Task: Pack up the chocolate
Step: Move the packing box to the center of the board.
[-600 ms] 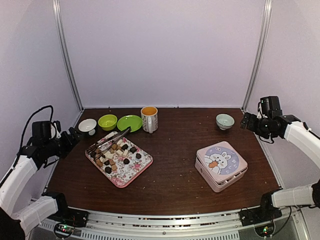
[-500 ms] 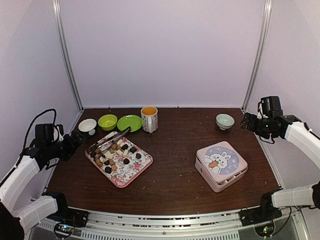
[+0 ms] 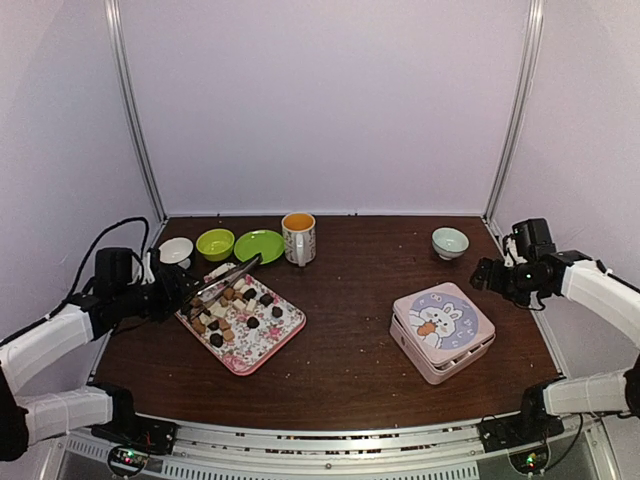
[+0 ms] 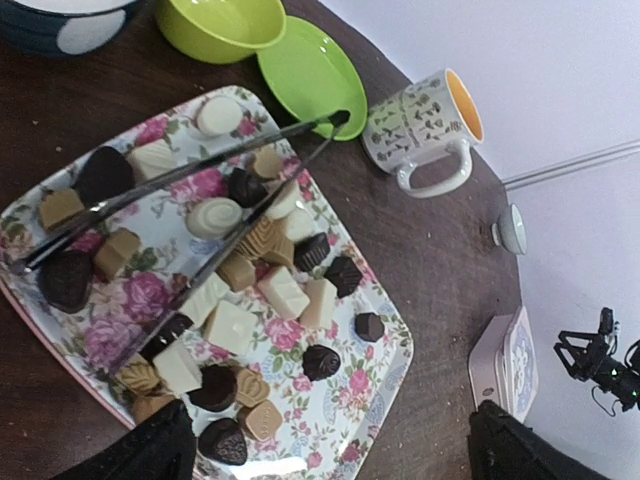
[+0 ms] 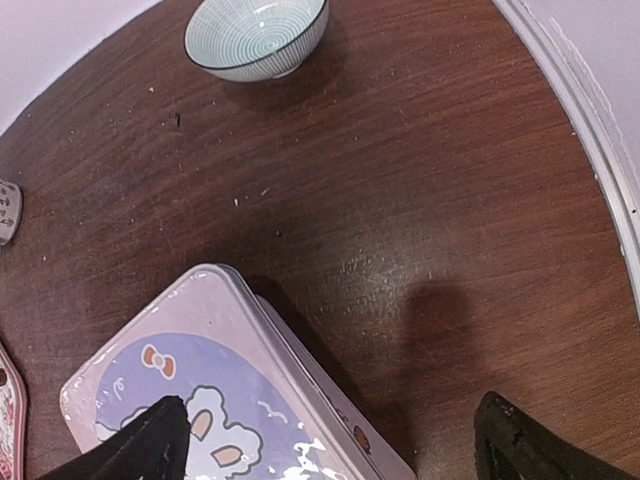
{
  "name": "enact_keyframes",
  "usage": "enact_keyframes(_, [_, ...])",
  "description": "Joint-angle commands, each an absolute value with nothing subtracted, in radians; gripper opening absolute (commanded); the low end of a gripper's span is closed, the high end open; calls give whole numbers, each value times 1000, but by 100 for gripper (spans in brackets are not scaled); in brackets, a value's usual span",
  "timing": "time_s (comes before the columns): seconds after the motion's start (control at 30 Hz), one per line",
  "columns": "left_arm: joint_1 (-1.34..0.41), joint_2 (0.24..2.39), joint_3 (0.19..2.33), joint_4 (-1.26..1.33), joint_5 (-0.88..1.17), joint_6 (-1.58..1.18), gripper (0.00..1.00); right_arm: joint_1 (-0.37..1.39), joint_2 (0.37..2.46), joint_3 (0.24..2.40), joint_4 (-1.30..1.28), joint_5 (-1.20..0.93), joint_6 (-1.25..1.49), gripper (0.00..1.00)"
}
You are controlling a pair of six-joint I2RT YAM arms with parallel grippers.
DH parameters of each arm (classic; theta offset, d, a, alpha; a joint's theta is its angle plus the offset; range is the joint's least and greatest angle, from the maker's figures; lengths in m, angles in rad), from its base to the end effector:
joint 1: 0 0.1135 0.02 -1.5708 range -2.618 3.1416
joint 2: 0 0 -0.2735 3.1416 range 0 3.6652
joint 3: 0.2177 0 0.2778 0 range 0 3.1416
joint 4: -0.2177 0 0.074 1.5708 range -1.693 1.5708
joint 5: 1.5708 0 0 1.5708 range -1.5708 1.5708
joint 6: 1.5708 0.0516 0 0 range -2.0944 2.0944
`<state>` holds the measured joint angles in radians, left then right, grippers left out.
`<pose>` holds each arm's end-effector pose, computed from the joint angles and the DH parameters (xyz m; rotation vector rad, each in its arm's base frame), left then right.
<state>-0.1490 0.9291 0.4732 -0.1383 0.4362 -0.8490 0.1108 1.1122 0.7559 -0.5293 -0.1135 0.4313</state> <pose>0.2206 -0.0552 0.1994 -0.5288 2.2305 -1.0217 0.2511 0.0338 0.2234 0.3469 2.4614 0.3734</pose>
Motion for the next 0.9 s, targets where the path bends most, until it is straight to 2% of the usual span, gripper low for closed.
enact_keyframes(0.0, [-272,975,488,0,410,-887,98,110,1123,710,-544,-156,417,100])
enact_keyframes(0.23, [-511,1072,558,24,330,-901,98,111,1124,621,-505,-255,463,100])
enact_keyframes(0.47, [-641,1169,612,53,302,-898,98,136,1092,530,-424,-407,520,100])
enact_keyframes(0.73, [-765,1349,683,154,310,-929,98,288,1016,462,-350,-429,670,100])
enact_keyframes(0.87, [-826,1435,742,183,299,-932,94,405,984,469,-328,-405,737,100])
